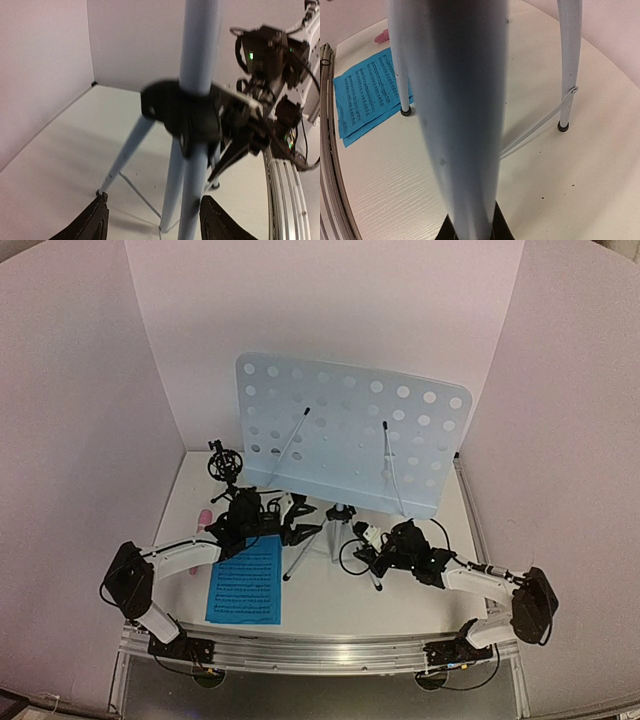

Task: Set up the instrument practice props

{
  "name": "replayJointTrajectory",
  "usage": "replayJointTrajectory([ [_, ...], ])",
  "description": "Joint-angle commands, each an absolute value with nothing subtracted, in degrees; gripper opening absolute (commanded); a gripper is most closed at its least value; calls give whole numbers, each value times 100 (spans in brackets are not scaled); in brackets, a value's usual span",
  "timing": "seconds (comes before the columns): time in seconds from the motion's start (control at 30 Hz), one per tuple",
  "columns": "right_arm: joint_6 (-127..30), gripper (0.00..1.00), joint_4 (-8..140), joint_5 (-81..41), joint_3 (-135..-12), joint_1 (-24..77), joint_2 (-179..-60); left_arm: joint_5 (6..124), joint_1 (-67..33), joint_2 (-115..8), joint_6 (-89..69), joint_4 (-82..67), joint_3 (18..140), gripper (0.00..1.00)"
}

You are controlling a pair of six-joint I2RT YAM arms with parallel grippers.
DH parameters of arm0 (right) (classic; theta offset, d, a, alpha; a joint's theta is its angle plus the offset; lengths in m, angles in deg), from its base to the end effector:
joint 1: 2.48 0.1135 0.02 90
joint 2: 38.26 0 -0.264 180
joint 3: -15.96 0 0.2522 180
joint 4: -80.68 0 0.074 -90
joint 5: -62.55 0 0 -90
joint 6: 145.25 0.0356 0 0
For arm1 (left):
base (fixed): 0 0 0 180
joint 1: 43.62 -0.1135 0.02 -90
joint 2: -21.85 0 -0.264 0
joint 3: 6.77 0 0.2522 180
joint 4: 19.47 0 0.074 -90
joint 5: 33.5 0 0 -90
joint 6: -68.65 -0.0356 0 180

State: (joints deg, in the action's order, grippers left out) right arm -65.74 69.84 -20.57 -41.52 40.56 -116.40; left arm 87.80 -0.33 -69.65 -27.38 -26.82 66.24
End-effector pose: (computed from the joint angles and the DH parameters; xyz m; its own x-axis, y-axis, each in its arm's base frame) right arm 0.2127 0.2044 0.2258 -0.2385 -0.4701 -0.8498 -0.8092 0.5800 -0.0937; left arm 0.2556 -0.2662 0.2773 -0.0393 0.1604 -0.9863 0.9664 0.2570 0.0033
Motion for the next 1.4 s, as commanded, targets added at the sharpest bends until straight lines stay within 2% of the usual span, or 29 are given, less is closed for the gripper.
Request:
replayJointTrajectory([
  [0.0,-7143,0,6121,-2464,-4171,3918,-11959,8794,-59,-7073,-1196,-4898,6906,64],
  [0.13,-7182,0,6121,-2419,-4223,3919,-11995,8975,-21,-7327,-600,-5268,7211,65],
  [0.47,-7251,0,6121,-2434,-4306,3918,-12096,9087,273,-8015,-509,-5257,8076,66],
  [0.6,-7247,0,6121,-2423,-4298,3919,-12078,9112,361,-8202,-530,-5182,8297,63],
  [0.67,-7248,0,6121,-2427,-4289,3918,-12063,9121,386,-8272,-534,-5170,8389,57],
  [0.87,-7219,0,6123,-2438,-4280,3918,-12026,9151,407,-8298,-545,-5176,8454,21],
  [1.0,-7207,0,6124,-2451,-4261,3918,-12013,9229,411,-8265,-543,-5195,8429,5],
  [1.07,-7192,0,6121,-2461,-4253,3918,-12000,9239,411,-8267,-537,-5179,8444,0],
  [1.17,-7102,0,6121,-2453,-4279,3919,-11962,9238,407,-8284,-548,-5114,8487,0],
  [1.2,-7022,3,6121,-2452,-4303,3920,-11934,9250,403,-8289,-559,-5082,8504,0],
  [1.23,-6924,10,6121,-2440,-4333,3918,-11905,9274,402,-8295,-568,-5045,8520,0],
  [1.3,-6689,37,6115,-2363,-4389,3919,-11803,9336,402,-8303,-579,-5005,8550,0],
  [1.33,-6548,45,6113,-2301,-4404,3918,-11724,9369,402,-8303,-580,-4995,8560,0],
  [1.37,-6416,49,6112,-2242,-4410,3918,-11620,9398,402,-8305,-581,-4988,8567,0],
])
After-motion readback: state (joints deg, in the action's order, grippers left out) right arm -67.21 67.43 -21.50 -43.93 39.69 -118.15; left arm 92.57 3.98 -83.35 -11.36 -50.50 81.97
